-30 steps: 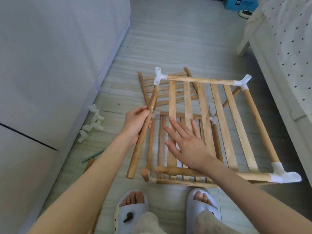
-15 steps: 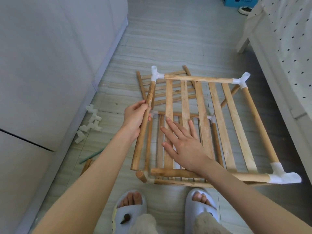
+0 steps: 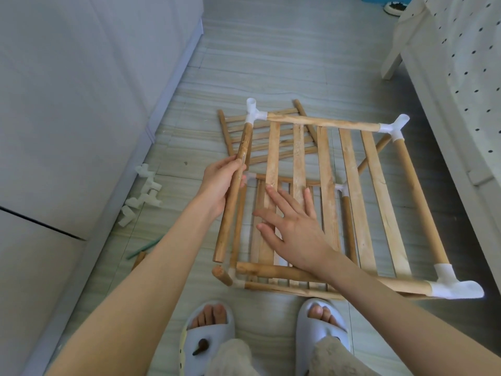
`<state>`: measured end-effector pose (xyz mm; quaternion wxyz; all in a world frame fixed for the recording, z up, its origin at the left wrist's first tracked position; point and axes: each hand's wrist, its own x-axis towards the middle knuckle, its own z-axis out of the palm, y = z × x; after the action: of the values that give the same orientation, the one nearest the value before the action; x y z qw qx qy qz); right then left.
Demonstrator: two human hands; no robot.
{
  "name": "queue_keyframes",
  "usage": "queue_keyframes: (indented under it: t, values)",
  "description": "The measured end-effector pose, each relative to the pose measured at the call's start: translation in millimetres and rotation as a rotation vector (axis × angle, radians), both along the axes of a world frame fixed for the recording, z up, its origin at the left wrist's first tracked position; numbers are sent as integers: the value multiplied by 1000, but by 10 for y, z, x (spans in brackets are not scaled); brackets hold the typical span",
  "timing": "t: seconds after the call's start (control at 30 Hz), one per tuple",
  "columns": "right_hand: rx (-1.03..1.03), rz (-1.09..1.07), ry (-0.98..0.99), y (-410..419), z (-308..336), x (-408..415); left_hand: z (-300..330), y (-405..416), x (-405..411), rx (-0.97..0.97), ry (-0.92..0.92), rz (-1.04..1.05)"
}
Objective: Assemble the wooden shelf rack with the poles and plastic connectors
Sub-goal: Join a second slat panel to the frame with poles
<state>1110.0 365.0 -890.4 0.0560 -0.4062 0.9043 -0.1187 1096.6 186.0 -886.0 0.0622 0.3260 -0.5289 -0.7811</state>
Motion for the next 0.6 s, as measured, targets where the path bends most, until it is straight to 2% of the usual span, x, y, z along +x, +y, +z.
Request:
queue_keyframes:
  t: [0.2, 0.37, 0.6]
  values:
    - [-105, -12, -40, -114, 45, 1, -81, -90, 461, -242, -166, -180]
    - [-37, 94, -28, -106, -1, 35, -43, -64, 491, -314, -129, -216]
    - [-19, 72, -40, -118, 8, 14, -30, -35, 343, -282, -141, -209]
